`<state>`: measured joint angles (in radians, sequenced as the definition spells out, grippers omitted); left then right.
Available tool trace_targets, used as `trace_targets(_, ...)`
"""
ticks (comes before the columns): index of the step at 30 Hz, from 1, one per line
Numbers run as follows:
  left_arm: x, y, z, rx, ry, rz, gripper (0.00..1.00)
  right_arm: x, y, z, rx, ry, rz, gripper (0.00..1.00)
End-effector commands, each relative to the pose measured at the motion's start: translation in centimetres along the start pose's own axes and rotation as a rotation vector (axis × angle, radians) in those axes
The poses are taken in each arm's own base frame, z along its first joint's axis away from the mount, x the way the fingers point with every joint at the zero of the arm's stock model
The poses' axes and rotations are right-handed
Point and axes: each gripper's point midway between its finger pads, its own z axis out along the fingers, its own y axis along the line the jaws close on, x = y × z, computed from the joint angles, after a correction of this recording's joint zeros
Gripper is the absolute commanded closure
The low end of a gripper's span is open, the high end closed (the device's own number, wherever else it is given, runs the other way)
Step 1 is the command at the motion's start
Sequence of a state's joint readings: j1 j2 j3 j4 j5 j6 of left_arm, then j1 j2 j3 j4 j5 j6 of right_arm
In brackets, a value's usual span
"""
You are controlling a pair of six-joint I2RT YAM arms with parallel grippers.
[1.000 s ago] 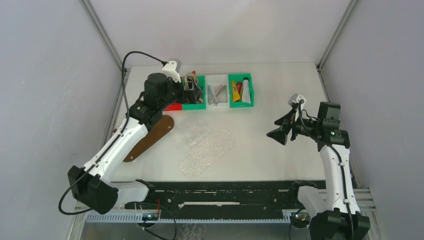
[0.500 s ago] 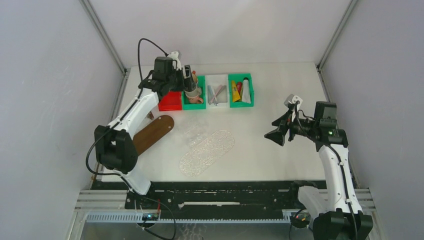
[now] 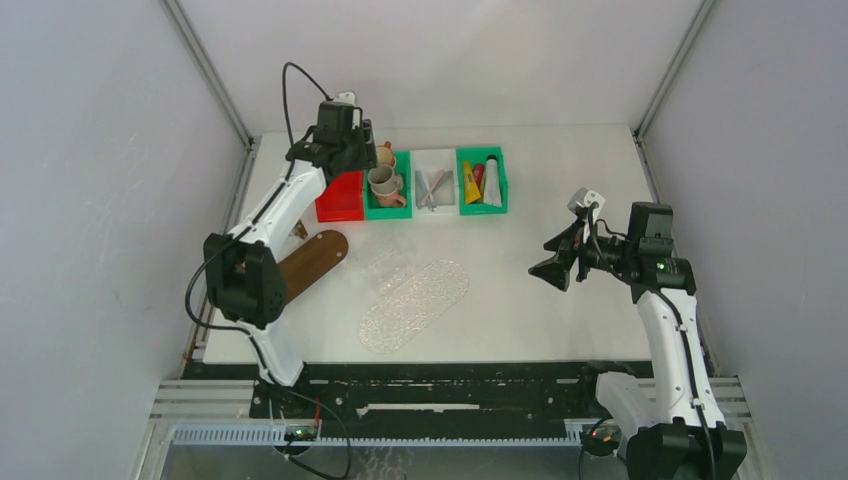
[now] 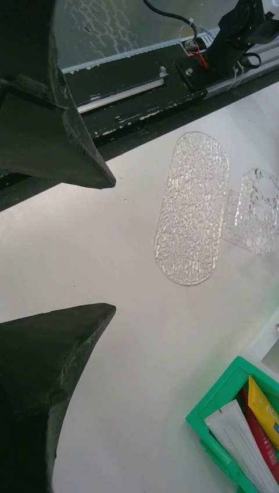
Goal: Prepare toiletry sets of a toothbrush and toothpaste on the tray
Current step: Pick up the cup from the storage box.
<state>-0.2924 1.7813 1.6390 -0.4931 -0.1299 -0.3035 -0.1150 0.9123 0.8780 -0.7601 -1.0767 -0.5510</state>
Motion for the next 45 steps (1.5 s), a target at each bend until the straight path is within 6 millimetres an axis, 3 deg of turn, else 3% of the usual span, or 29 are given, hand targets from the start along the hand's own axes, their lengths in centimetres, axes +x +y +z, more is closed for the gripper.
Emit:
trace_targets(1,-1.7,0.0,0.8,-0.037,0.0,-0.007,0.46,-0.6,0.1,0.0,0.002,-0.017,-0.028,0.2)
trace_targets(5,-1.5,0.0,2.4,-0.032,0.038,-0.015,0.56,-0.5,0.0,0.0,0.005,-0.013,-0.024,0.2)
trace_targets(20,1.0,0.7,6.4,0.018,0.146,-0.041,0.6,-0.4,-0.1,0.2,0.002,-0.006,-0.022,0.2)
trace_targets(35,3.1,0.3,7.5,0.078,0.217,-0.057,0.72,-0.3,-0.2,0.3,0.005,-0.001,-0.022,0.2)
trace_targets(41,2.2,0.1,6.8,0.088,0.195,-0.055,0.92,-0.3,-0.2,0.2,0.004,-0.002,-0.023,0.2)
trace_targets(45,0.5,-0.1,5.6,0.095,0.153,-0.046,0.99,-0.3,-0.1,0.2,0.004,-0.002,-0.023,0.2)
